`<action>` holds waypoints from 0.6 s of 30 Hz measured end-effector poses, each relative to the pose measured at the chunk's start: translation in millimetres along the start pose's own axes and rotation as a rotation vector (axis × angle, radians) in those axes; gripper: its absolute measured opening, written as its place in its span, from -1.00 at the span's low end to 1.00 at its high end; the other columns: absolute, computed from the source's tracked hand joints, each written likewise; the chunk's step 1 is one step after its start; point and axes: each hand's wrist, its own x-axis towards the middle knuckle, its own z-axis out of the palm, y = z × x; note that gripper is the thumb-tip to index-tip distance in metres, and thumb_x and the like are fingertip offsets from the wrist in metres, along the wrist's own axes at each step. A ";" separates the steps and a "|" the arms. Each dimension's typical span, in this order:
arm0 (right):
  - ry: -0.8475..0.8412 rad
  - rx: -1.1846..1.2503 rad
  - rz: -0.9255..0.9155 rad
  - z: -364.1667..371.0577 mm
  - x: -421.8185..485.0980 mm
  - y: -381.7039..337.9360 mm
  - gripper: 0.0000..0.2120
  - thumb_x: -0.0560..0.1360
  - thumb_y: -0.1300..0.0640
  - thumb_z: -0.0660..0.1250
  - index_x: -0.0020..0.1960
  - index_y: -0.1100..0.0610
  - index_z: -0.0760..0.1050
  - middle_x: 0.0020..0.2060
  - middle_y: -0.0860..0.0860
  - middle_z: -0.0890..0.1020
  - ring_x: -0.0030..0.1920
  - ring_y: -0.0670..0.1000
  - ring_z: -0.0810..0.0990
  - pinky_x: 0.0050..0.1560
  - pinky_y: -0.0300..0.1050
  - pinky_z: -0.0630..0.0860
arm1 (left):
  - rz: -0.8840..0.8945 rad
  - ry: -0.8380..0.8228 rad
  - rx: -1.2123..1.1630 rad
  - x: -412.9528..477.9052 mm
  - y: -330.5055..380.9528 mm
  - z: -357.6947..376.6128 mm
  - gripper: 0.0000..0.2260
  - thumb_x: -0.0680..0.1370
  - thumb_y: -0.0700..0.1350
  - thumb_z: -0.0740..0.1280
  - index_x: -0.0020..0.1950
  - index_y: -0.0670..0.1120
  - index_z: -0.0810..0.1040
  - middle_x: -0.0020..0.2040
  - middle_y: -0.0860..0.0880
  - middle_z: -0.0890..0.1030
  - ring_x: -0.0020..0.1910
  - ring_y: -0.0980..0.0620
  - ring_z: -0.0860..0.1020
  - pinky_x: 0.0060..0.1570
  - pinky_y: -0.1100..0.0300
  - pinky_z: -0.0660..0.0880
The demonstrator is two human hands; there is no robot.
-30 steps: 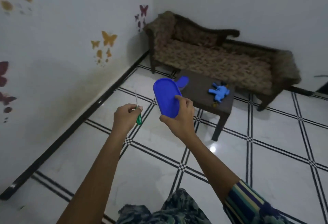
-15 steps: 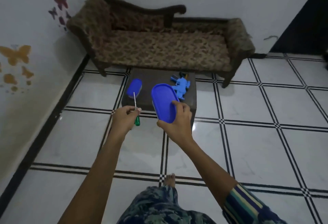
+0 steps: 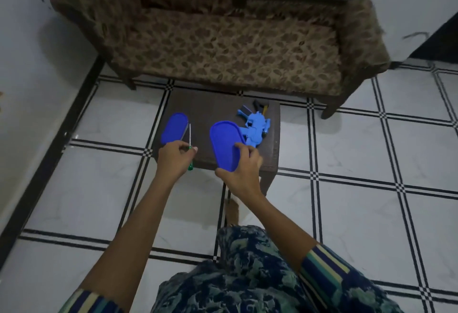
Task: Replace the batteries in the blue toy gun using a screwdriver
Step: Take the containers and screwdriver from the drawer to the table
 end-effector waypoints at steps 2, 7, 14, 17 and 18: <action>-0.040 -0.007 0.023 14.8 36.0 8.4 -0.26 0.29 0.05 0.54 0.38 0.09 0.29 0.36 0.13 0.23 0.32 0.13 0.16 0.16 -0.08 0.32 | -0.036 0.011 0.011 33.0 -5.4 15.6 -0.73 0.48 -0.03 0.40 0.06 -0.20 0.62 -0.26 -0.03 0.53 -0.23 0.02 0.50 -0.13 0.20 0.42; -0.103 -0.065 0.032 61.8 122.6 35.7 -0.28 0.30 0.06 0.52 0.37 0.11 0.30 0.35 0.16 0.23 0.30 0.14 0.16 0.12 -0.11 0.26 | -0.086 0.003 0.031 106.9 -21.6 61.7 -0.82 0.47 -0.10 0.41 -0.05 -0.20 0.61 -0.40 -0.01 0.49 -0.35 0.02 0.48 -0.24 0.19 0.44; -0.061 -0.063 0.112 147.9 211.6 93.7 -0.25 0.29 0.04 0.50 0.40 0.08 0.27 0.38 0.14 0.19 0.30 0.05 0.10 0.24 -0.02 0.30 | -0.056 0.026 0.143 213.1 -85.9 129.3 -0.84 0.50 -0.11 0.39 -0.07 -0.21 0.59 -0.40 -0.07 0.48 -0.37 -0.02 0.46 -0.28 0.14 0.42; -0.012 -0.066 0.157 182.2 237.5 119.4 -0.24 0.29 0.04 0.51 0.41 0.06 0.27 0.40 0.13 0.18 0.31 0.03 0.10 0.19 -0.10 0.24 | -0.026 0.030 0.176 251.2 -115.5 156.5 -0.85 0.51 -0.12 0.38 -0.10 -0.21 0.57 -0.40 -0.08 0.48 -0.41 0.03 0.43 -0.33 0.09 0.46; 0.014 -0.066 0.171 196.8 245.8 131.3 -0.24 0.28 0.04 0.51 0.40 0.06 0.28 0.41 0.13 0.18 0.30 0.03 0.11 0.20 -0.08 0.26 | -0.009 0.019 0.192 265.5 -128.3 169.0 -0.86 0.51 -0.12 0.38 -0.11 -0.21 0.57 -0.40 -0.06 0.47 -0.42 0.06 0.41 -0.36 0.09 0.45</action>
